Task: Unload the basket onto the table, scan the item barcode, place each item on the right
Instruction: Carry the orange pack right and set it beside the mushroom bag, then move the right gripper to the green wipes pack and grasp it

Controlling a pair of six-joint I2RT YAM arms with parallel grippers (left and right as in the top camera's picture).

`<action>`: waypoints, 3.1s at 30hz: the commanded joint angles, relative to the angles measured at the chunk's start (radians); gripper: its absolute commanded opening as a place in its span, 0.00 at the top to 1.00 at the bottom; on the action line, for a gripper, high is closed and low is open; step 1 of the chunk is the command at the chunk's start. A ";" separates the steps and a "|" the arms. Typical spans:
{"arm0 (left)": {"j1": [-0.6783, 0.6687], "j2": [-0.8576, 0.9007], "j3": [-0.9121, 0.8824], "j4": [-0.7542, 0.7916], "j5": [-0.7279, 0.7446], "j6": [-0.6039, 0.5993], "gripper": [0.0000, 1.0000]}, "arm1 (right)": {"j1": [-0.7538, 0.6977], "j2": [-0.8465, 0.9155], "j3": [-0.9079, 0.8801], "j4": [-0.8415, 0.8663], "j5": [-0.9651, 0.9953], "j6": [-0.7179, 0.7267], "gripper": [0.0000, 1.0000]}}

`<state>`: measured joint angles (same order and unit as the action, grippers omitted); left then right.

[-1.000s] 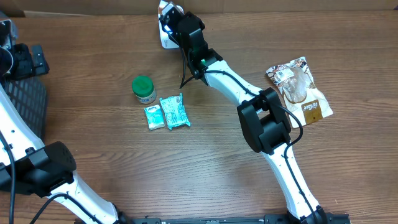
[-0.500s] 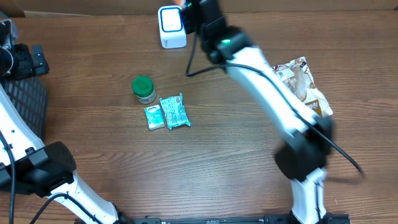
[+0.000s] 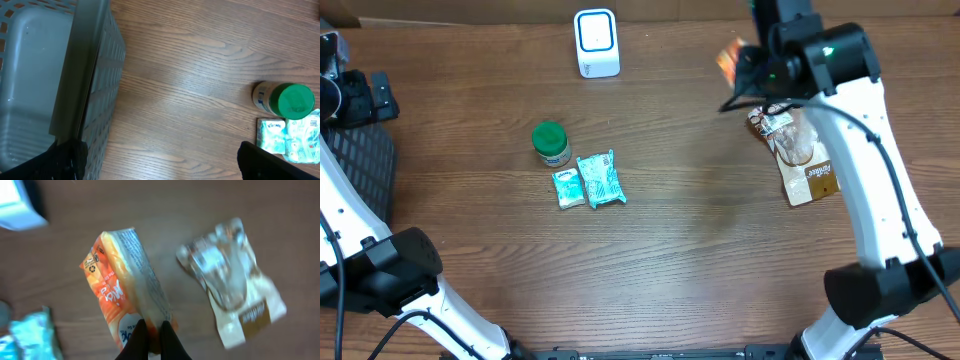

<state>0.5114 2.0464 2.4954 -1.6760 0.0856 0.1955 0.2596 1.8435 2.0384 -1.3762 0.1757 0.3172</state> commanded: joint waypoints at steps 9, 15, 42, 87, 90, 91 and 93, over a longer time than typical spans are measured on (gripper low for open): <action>0.005 -0.025 0.019 0.002 0.000 0.021 0.01 | -0.196 0.012 -0.457 0.129 -0.088 0.027 0.96; 0.005 -0.025 0.019 0.002 0.000 0.021 0.01 | -0.266 0.012 -0.569 0.181 -0.088 0.023 0.95; 0.006 -0.025 0.019 0.002 0.000 0.022 0.01 | -0.066 0.016 -0.463 0.327 -0.582 0.039 0.61; 0.005 -0.025 0.019 0.002 0.000 0.021 0.00 | 0.447 0.226 -0.663 0.881 -0.443 0.379 0.66; 0.005 -0.025 0.019 0.002 0.000 0.022 0.00 | 0.395 0.208 -0.661 0.814 -0.443 0.288 0.67; 0.005 -0.025 0.019 0.002 0.000 0.022 0.00 | 0.373 0.199 -0.658 0.789 -0.442 0.242 0.67; 0.005 -0.025 0.019 0.002 0.000 0.021 0.01 | 0.334 0.193 -0.634 0.740 -0.442 0.146 0.66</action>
<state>0.5114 2.0464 2.4954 -1.6756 0.0856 0.1951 0.6628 2.0518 1.3876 -0.5850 -0.3187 0.6231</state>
